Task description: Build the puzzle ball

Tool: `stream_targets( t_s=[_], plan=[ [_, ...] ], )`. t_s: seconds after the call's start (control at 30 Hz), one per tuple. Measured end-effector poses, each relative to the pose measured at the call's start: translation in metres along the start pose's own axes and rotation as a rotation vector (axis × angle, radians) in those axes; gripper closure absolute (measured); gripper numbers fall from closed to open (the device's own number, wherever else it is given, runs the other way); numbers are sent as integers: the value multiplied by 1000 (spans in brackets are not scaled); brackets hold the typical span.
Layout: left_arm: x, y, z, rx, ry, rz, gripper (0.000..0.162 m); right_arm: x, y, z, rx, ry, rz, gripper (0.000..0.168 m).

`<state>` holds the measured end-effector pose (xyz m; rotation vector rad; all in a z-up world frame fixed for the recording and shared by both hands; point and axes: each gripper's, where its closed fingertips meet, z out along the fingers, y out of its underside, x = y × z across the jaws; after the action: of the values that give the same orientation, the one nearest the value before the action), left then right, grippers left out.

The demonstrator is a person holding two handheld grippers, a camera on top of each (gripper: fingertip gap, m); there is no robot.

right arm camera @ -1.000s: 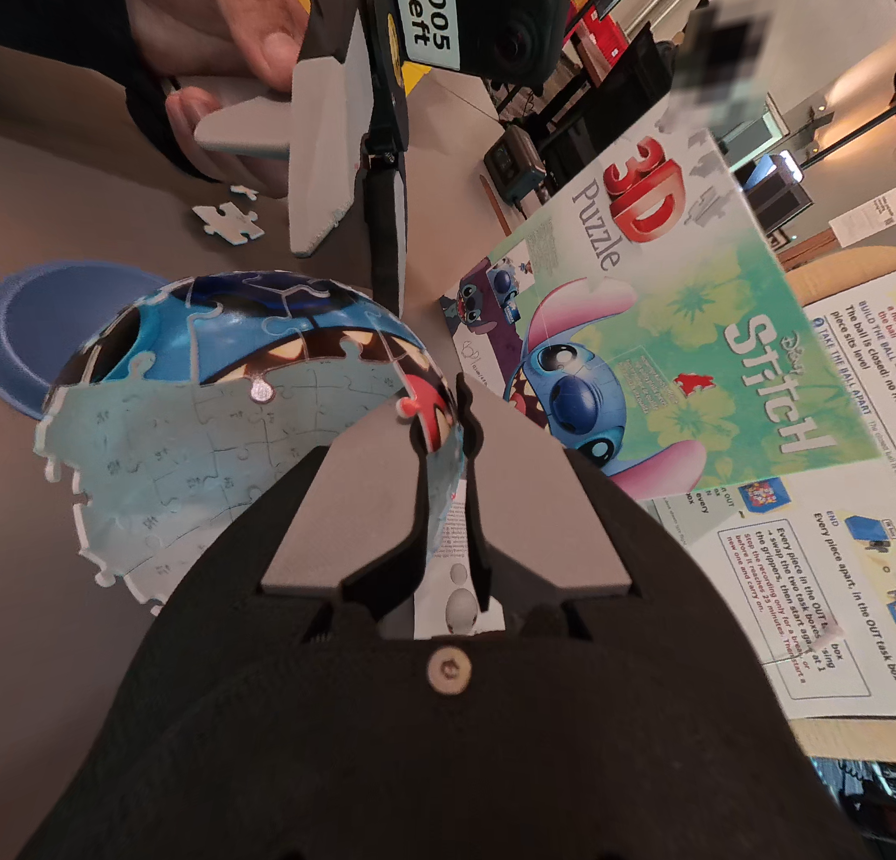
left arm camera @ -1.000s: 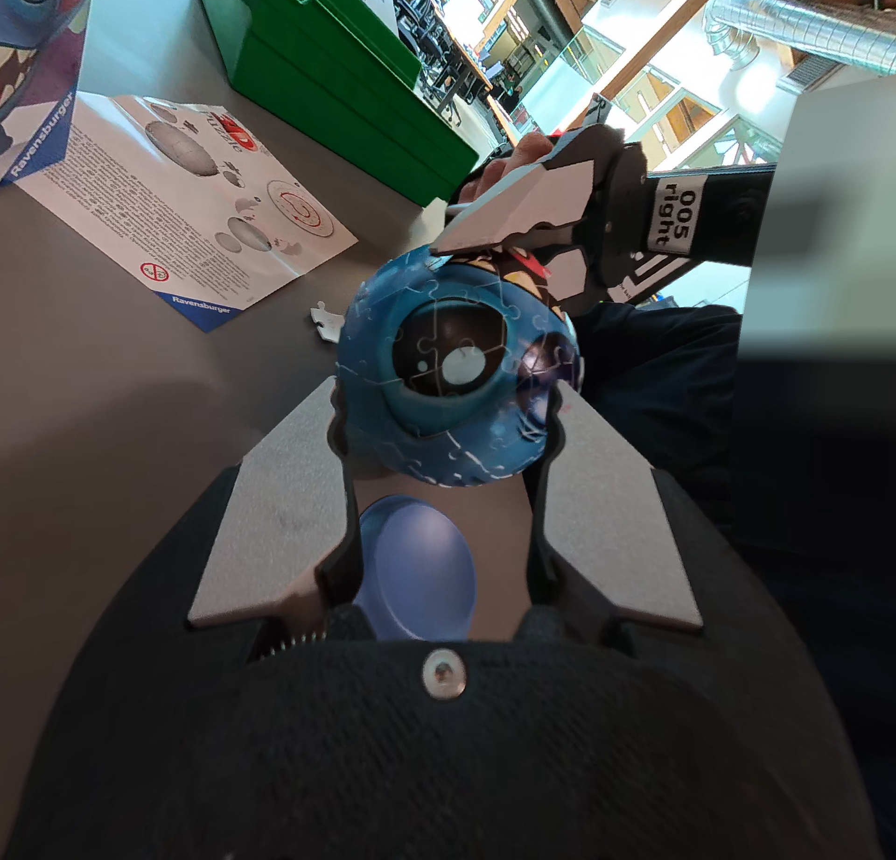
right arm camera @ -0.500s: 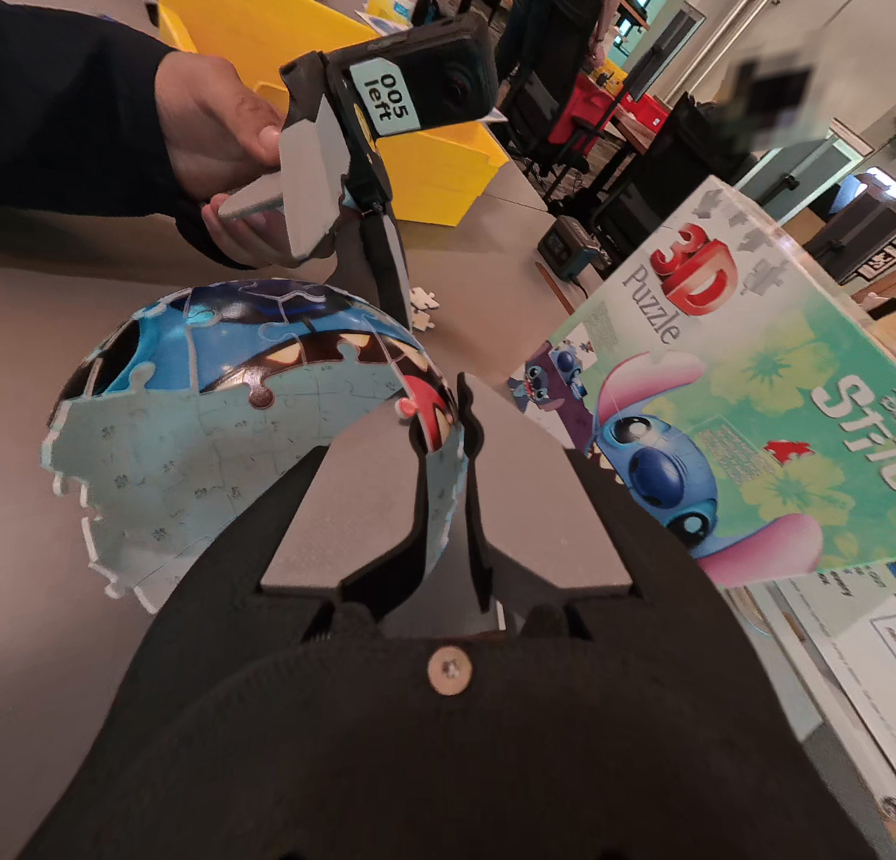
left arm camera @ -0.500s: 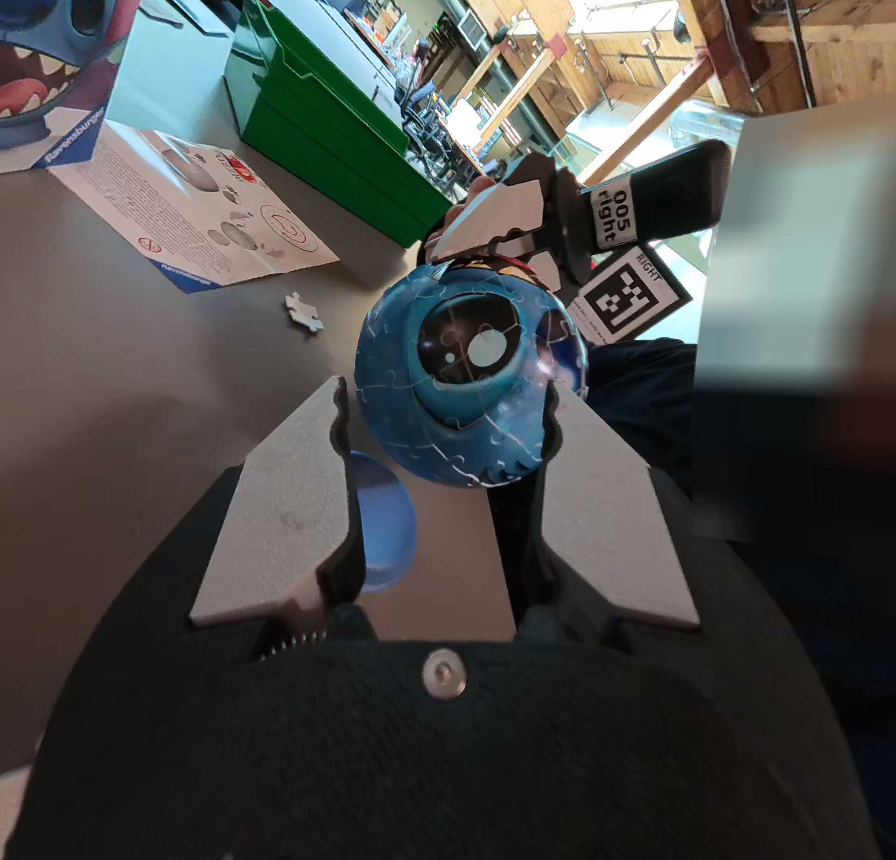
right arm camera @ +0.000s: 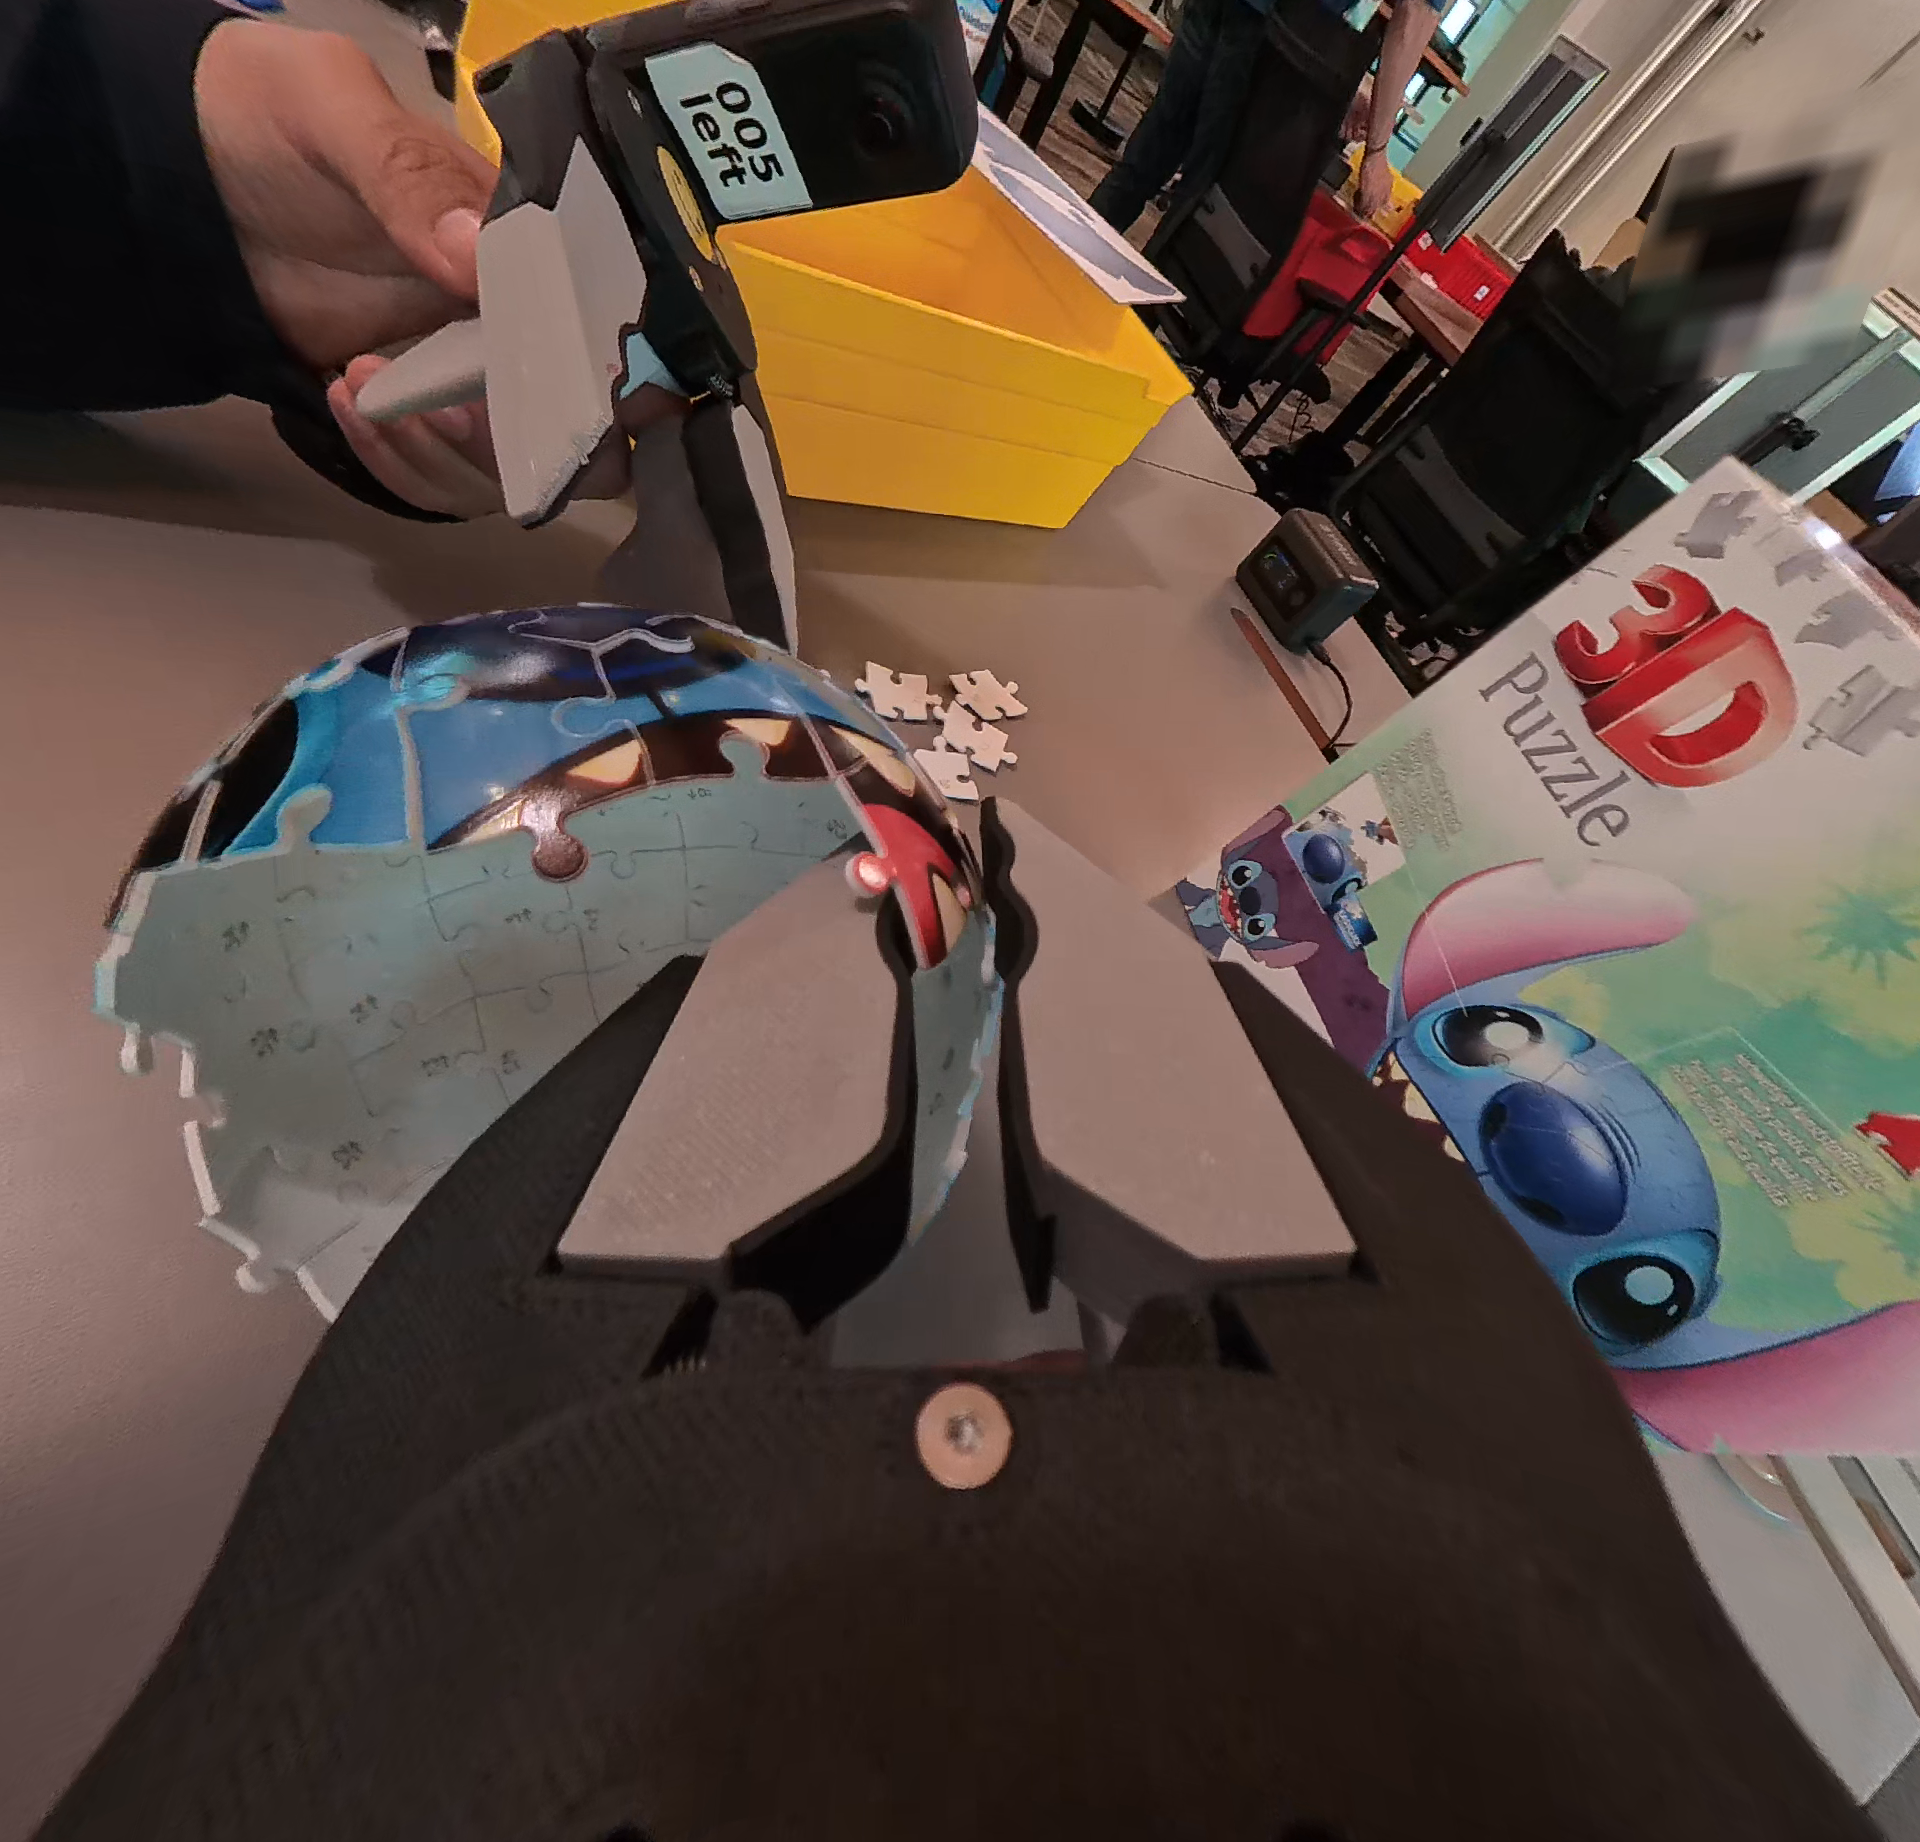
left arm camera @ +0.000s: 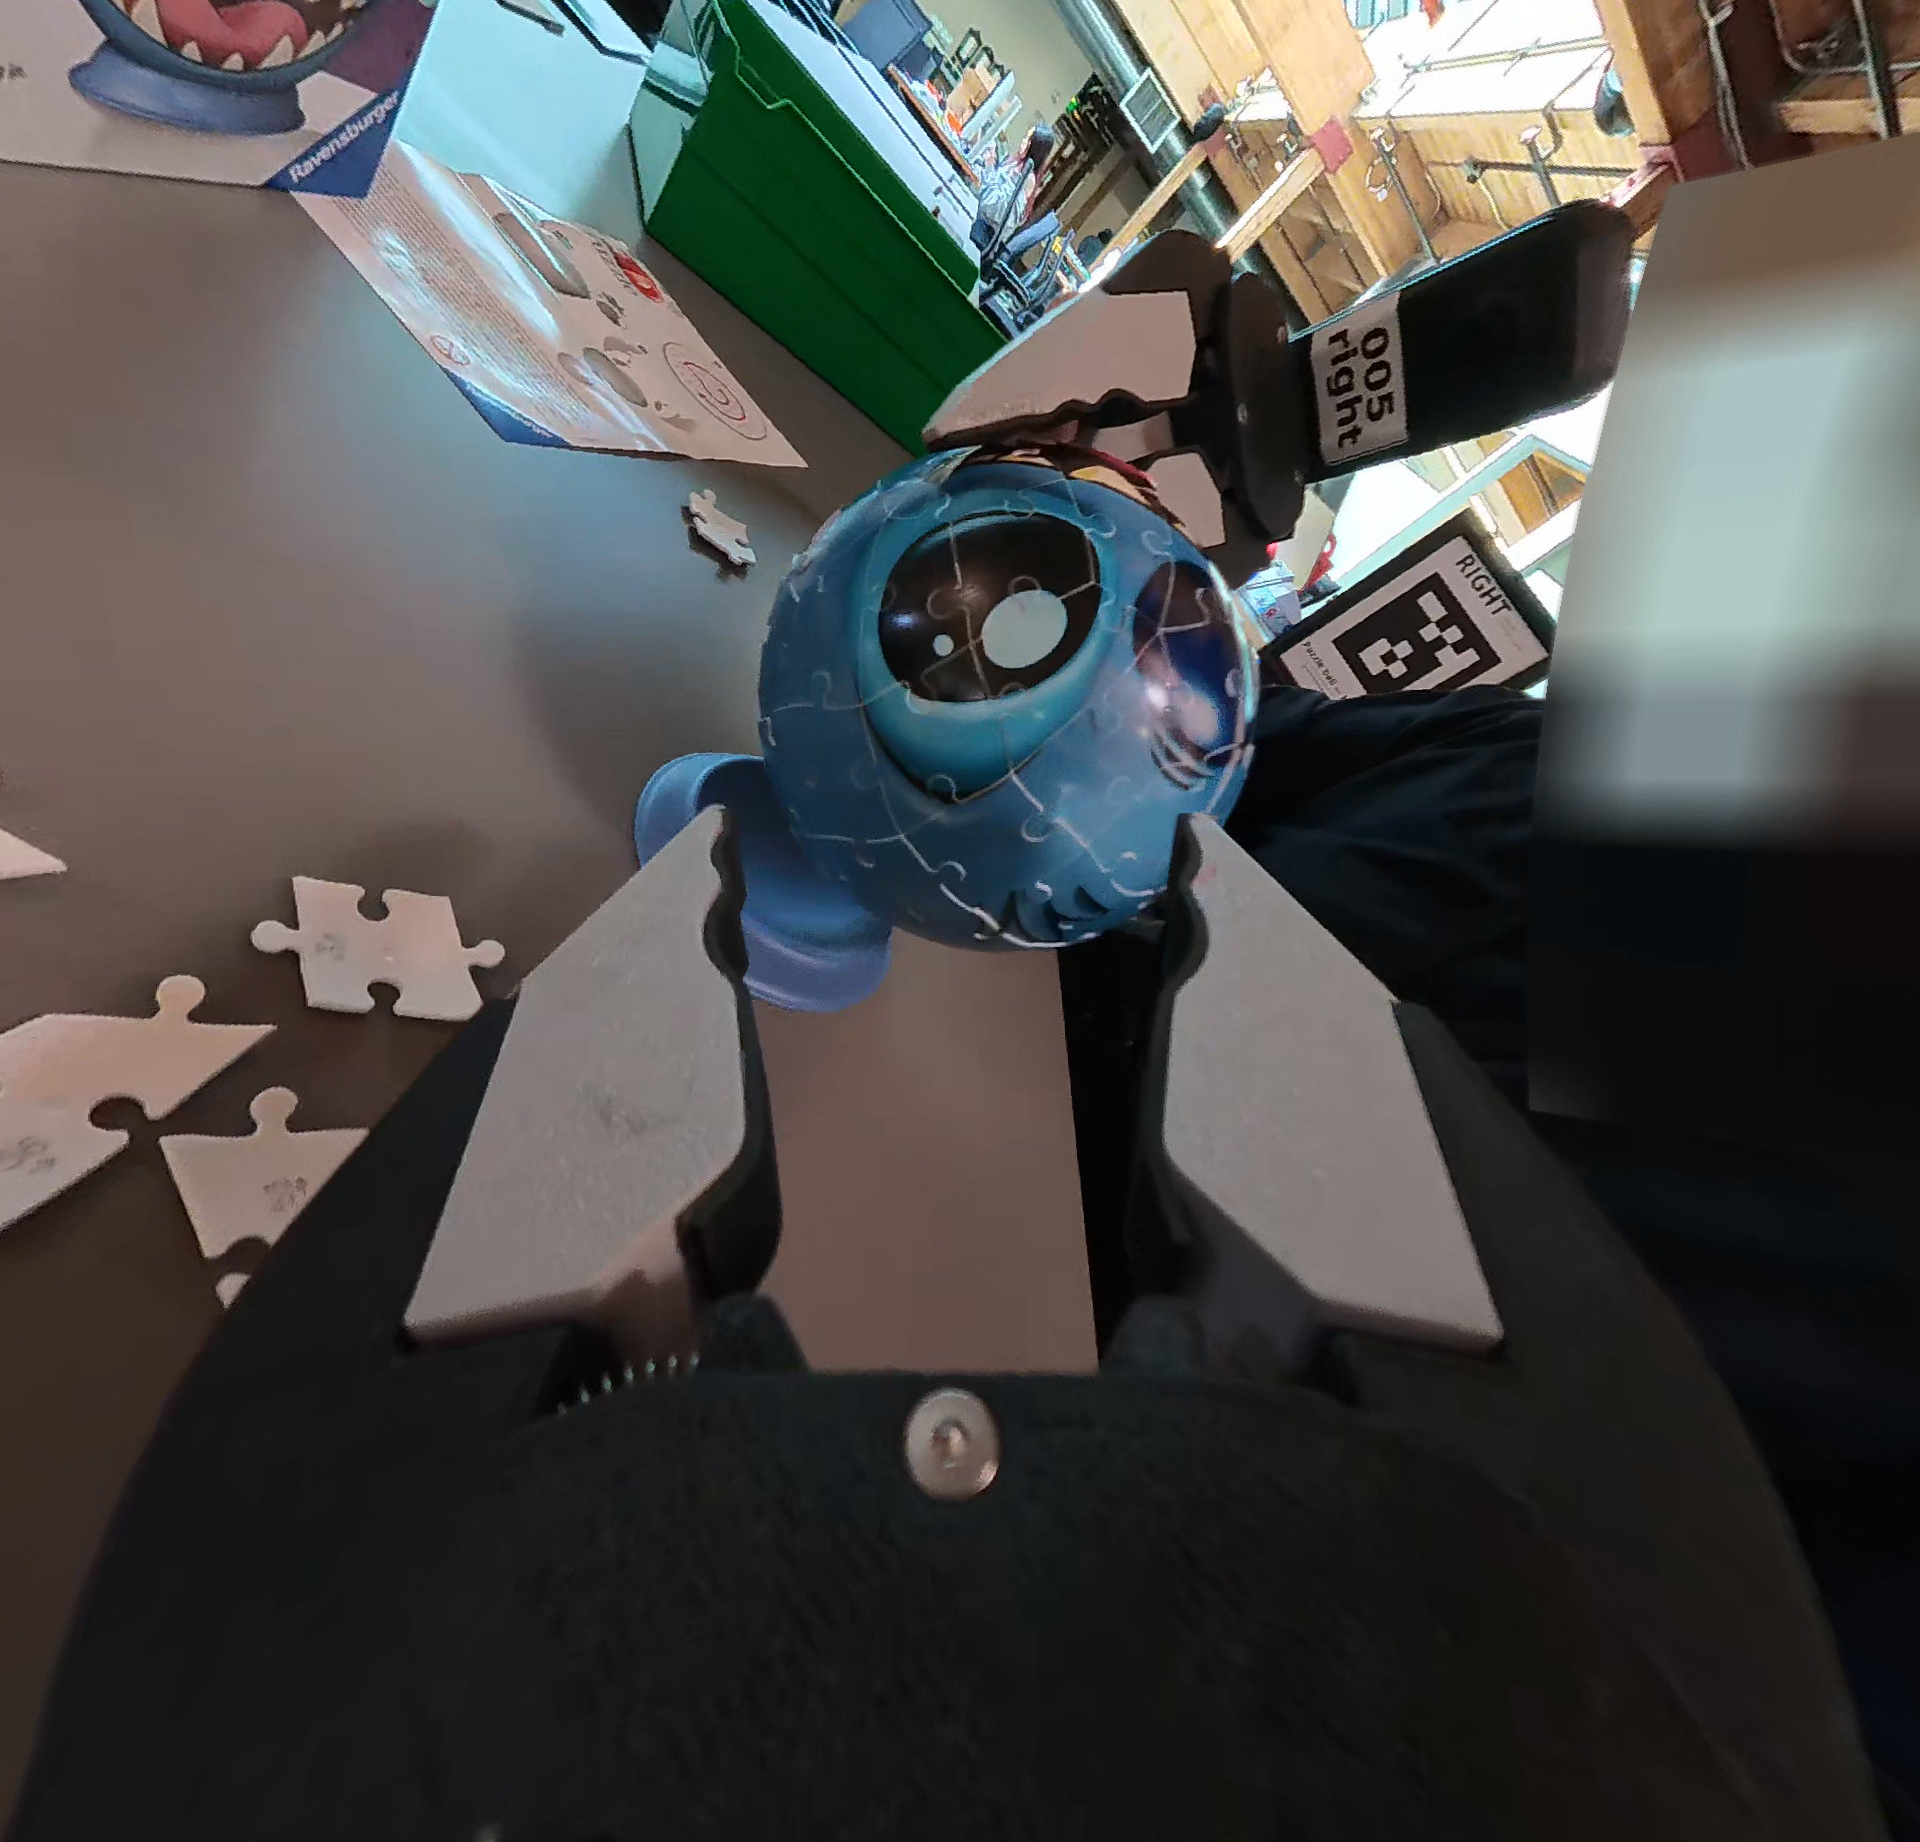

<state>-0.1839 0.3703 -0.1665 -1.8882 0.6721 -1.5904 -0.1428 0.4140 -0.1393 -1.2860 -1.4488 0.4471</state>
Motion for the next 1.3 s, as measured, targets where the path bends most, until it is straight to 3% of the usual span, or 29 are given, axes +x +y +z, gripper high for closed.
stream_targets(
  t_s=[0.87, 1.13, 1.3],
  plan=[
    [-4, 9, 15, -43, -5, 20, 81, -8, 17, 15, -29, -45, 87, 160],
    [-3, 7, 24, -45, 36, 13, 83, -12, 7, 2, 15, -77, 111, 146],
    [-2, 7, 26, -49, 39, 19, 82, -10, 1, -28, 35, -61, 129, 140]
  ],
)
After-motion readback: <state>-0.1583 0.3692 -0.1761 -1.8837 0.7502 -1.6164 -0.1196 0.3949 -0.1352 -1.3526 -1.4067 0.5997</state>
